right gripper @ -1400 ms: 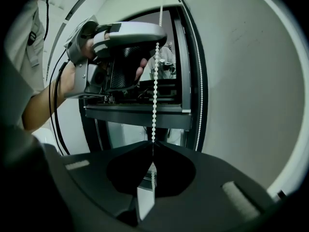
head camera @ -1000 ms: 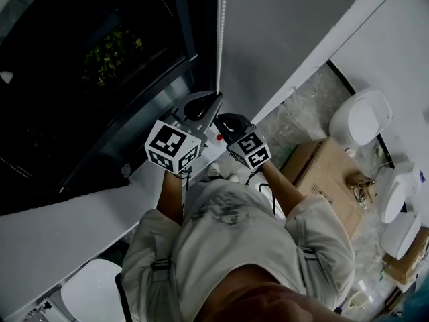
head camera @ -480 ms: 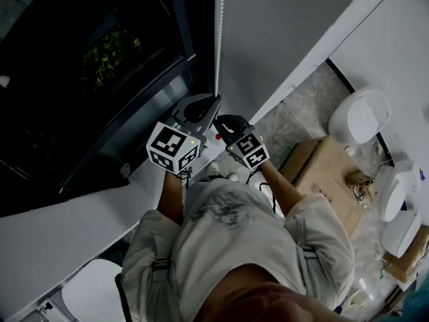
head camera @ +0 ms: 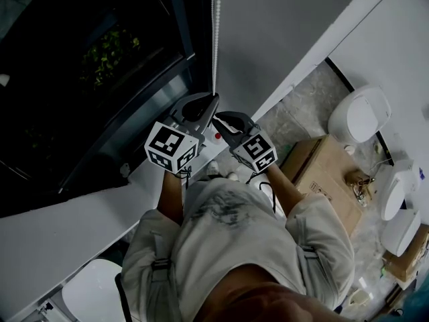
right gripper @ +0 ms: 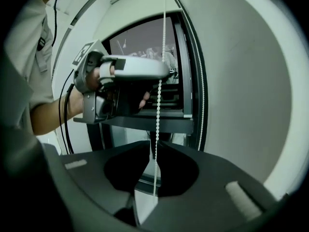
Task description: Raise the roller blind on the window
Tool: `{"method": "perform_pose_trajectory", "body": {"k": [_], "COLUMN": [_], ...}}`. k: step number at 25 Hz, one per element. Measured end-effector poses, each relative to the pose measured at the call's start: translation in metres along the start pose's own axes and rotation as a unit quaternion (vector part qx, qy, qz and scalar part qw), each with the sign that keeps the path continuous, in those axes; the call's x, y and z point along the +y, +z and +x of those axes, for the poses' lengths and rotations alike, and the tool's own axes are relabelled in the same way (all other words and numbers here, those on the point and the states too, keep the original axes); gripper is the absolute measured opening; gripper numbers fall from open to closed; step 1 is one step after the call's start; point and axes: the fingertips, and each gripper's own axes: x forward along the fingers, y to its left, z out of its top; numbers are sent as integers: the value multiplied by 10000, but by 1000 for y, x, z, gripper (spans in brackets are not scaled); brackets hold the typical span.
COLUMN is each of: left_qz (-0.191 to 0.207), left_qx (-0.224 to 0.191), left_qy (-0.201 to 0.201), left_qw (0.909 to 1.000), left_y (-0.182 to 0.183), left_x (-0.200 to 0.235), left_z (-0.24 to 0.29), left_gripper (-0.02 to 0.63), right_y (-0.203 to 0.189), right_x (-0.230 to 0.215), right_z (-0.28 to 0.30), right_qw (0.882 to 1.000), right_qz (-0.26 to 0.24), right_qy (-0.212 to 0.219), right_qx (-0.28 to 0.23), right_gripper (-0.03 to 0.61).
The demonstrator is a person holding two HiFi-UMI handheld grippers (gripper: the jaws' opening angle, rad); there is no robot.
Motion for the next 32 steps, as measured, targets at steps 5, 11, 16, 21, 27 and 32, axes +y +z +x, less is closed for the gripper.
{"method": "perform_pose_trajectory", "body": {"k": [5, 11, 16, 21, 27, 32], "left_qz": [-4, 2, 16, 31, 45, 57], "left_qx": [-11, -20, -24, -14, -25, -35], "left_qy": [51, 59, 63, 69, 57, 35], "left_qw": [10000, 10000, 10000, 10000, 10000, 10000], "left_y": [0, 0, 0, 0, -1, 1], "left_x": [3, 5, 3, 4, 4, 2], "left_z": [-4, -5, -6, -7, -8, -9], "left_gripper": [11, 11, 11, 11, 11, 11], "right_y": [42, 115, 184, 222, 242, 247], "right_x": [-14, -17, -9, -11, -10, -13], "right_z": [-20, -42, -54, -54, -48, -44], "right_qw": [9988, 9930, 9833, 9799, 9791, 9811], "right_qz": [-159, -619, -901, -983, -1065, -872], "right_qy": [-254, -293, -167, -94, -34, 47], "right_qx": [-399, -965, -1571, -1735, -1730, -1729], "right_gripper": [57, 71, 87, 94, 90, 32]}}
